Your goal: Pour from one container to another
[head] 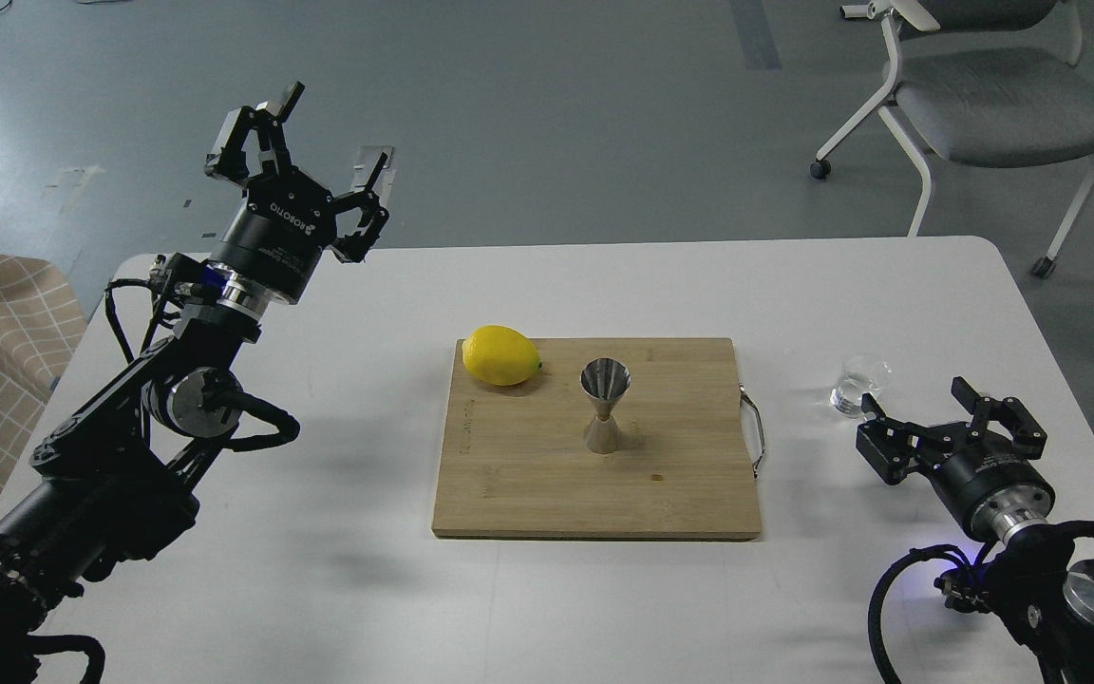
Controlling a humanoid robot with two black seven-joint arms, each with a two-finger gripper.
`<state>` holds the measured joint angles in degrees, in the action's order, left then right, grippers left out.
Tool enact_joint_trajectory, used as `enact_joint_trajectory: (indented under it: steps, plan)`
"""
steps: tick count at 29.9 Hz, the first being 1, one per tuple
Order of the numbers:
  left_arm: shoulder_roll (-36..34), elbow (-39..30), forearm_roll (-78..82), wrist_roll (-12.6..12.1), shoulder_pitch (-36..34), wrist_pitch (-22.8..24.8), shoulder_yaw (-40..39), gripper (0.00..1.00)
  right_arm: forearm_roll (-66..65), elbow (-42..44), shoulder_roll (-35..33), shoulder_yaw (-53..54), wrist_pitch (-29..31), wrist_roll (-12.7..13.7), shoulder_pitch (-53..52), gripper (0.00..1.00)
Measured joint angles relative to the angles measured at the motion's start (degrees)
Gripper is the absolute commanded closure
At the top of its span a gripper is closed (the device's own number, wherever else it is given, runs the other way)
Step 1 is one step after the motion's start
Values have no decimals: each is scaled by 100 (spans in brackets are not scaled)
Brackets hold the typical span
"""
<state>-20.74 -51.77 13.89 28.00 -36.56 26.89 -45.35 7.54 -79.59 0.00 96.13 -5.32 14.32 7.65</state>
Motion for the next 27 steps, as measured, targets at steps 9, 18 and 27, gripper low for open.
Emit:
enact_joint_trajectory:
  steps: [9, 18, 27]
  plan:
    - [-2, 0, 0, 0, 0, 0, 3, 2, -7, 131, 0, -58, -32, -13, -35, 1]
    - [-2, 0, 0, 0, 1, 5, 9, 2, -13, 229, 0, -86, -32, -17, -114, 1]
    - [-8, -6, 0, 0, 26, 5, 9, 2, -16, 427, 0, -95, -31, -25, -292, 1]
